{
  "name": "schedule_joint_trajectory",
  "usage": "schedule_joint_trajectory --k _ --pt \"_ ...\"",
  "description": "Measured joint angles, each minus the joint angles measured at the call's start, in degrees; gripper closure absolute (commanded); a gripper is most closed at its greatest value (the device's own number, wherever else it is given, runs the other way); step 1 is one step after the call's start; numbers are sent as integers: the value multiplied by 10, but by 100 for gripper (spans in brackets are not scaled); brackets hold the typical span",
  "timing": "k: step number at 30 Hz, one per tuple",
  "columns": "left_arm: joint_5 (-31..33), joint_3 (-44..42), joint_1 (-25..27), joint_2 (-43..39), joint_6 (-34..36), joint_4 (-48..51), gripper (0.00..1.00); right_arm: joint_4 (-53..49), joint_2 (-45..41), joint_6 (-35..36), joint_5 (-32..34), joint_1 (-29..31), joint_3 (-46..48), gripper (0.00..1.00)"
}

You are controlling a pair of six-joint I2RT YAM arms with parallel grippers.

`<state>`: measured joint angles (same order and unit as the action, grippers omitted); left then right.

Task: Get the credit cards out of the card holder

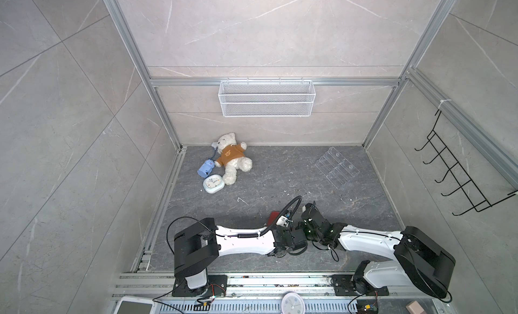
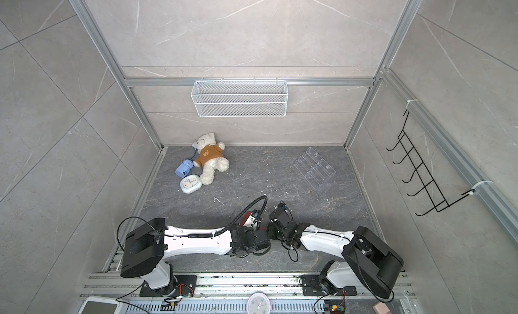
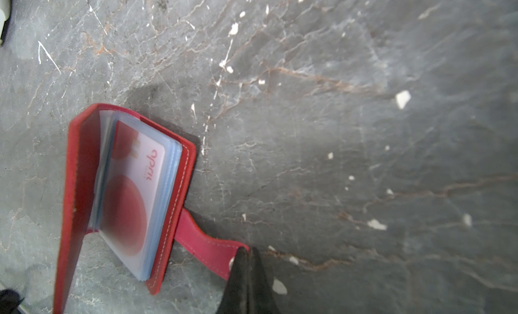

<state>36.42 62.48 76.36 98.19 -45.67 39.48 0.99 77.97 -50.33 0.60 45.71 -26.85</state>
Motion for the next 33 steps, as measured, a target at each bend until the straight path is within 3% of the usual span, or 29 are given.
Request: schedule_joint_trajectory --k 33 --pt "28 27 -63 21 12 26 67 1 0 21 -21 0 0 100"
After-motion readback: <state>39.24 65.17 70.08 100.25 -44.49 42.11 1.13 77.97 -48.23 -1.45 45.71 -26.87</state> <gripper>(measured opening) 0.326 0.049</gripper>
